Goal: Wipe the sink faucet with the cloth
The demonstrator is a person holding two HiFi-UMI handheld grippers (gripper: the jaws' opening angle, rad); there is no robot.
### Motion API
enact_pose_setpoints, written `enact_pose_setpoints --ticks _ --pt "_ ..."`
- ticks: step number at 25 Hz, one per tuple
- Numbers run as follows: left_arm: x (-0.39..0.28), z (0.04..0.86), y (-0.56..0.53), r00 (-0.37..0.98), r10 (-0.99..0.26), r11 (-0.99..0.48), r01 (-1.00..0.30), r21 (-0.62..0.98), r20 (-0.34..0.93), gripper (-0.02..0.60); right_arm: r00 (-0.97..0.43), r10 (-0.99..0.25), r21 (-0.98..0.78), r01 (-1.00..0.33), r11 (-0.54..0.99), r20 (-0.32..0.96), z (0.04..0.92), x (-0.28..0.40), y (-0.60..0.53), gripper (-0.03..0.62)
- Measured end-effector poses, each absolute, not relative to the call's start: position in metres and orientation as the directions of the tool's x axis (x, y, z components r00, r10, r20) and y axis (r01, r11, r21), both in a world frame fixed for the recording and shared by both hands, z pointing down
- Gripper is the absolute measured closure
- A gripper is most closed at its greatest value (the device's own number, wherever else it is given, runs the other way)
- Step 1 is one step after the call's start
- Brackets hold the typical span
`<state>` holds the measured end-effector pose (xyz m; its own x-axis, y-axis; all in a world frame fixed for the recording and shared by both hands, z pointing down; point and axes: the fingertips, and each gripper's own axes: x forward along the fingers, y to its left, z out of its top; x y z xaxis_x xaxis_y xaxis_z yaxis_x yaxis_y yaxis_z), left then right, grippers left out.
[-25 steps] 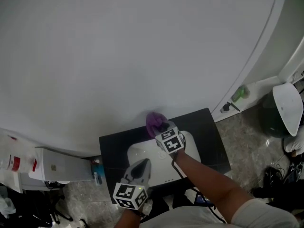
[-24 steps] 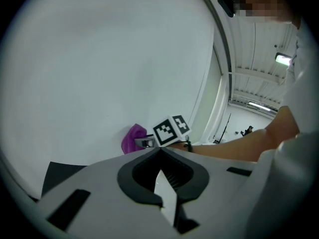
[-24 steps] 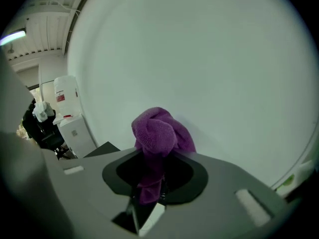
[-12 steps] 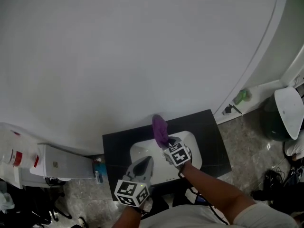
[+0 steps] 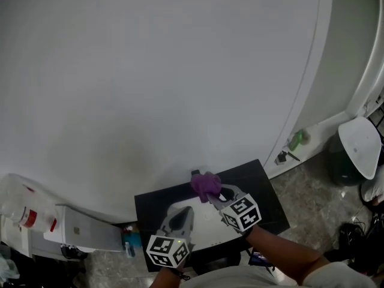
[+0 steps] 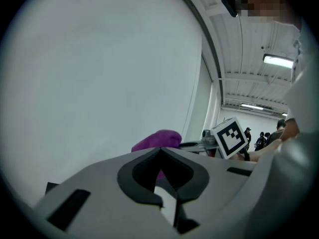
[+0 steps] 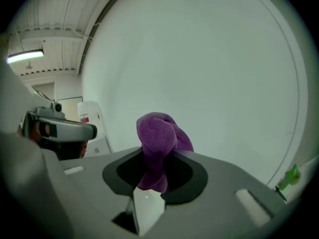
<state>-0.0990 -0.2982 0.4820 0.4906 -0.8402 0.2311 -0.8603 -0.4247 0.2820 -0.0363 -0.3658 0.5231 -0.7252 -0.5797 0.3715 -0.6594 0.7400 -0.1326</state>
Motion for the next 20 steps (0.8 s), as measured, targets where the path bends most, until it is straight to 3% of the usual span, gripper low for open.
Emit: enact_pose_setpoints --ticks 7,20 --pt "-0.11 0.425 -0.299 0.44 -0.88 -0.409 -0.893 0.187 0.179 0.575 -0.738 -0.632 -0.092 -0.664 0.742 0.237 0.428 -0.015 -0.344 0.499" --pt "-0.112 0.412 -0.305 0.43 -0.89 -0.403 -0.897 0.183 0.153 0.575 -0.757 -0.621 -0.086 -0.645 0.759 0.203 0.413 -0.017 -0.339 0.503"
